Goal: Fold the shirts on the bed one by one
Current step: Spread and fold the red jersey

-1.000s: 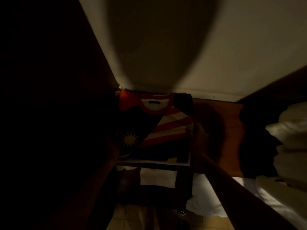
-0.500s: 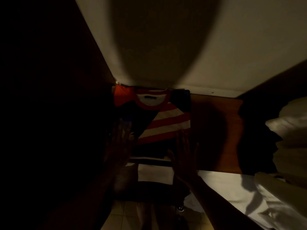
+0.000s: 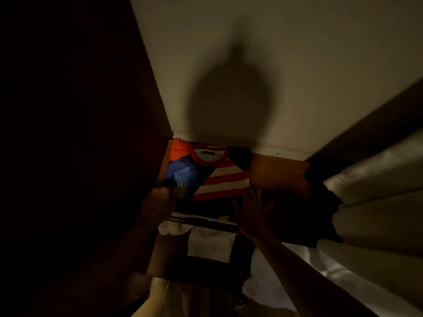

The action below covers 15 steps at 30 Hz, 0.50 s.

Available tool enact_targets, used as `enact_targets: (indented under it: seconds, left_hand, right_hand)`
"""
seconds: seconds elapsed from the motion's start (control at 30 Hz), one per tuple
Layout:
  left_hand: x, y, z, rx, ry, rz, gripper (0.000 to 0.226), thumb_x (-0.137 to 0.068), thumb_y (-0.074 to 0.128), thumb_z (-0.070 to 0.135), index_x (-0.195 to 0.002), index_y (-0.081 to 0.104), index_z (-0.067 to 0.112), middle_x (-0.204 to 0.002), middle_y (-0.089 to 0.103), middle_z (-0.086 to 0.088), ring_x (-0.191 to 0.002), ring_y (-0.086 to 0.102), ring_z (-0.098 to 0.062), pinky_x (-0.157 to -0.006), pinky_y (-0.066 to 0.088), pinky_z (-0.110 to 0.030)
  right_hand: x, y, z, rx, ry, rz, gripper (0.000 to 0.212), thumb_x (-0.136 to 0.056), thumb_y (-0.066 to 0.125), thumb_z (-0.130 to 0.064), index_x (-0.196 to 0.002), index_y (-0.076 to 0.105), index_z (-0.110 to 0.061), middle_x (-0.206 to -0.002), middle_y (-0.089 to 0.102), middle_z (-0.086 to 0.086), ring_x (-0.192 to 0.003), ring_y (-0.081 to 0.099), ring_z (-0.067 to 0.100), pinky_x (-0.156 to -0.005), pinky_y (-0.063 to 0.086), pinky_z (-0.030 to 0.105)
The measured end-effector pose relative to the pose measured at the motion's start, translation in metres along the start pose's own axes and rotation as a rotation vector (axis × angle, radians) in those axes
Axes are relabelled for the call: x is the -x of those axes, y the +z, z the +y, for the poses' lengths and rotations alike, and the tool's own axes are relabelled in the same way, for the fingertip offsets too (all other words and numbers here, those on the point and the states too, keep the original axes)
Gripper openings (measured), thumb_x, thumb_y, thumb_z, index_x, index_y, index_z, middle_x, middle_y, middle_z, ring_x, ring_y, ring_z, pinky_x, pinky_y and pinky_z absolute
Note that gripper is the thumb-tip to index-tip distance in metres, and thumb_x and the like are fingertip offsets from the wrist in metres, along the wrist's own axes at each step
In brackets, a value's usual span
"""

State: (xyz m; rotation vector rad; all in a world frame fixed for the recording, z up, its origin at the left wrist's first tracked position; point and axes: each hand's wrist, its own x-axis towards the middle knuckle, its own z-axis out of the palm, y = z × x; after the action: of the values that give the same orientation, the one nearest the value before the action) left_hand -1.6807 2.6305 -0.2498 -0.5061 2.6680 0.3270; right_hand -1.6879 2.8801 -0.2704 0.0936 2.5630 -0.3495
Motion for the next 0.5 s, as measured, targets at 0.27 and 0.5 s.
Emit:
enact_targets:
  seconds: [0.27, 0.5]
  left_hand:
    - [0.125, -0.17, 0.036, 0.202, 0.107, -0.05, 0.026, -0.092, 0.057, 0.033, -0.106, 0.075, 0.019, -0.11, 0.072, -0.012, -0.107, 0.067, -0.031, -0.089, 0.055, -0.038]
    - [0.244, -0.332, 0.055, 0.203, 0.279, 0.046, 0.015, -0.092, 0.062, 0.031, -0.1, 0.074, 0.025, -0.111, 0.071, -0.001, -0.105, 0.066, -0.022, -0.09, 0.052, -0.031]
  right_hand:
    - [0.11, -0.176, -0.024, -0.119, -0.207, -0.048, 0.033, -0.104, 0.042, -0.017, -0.131, 0.056, -0.003, -0.135, 0.056, 0.014, -0.123, 0.054, 0.029, -0.103, 0.043, 0.036]
    - [0.249, -0.324, -0.055, 0.037, -0.277, -0.019, 0.034, -0.1, 0.048, -0.025, -0.116, 0.065, -0.001, -0.121, 0.063, 0.012, -0.107, 0.062, 0.027, -0.089, 0.052, 0.034]
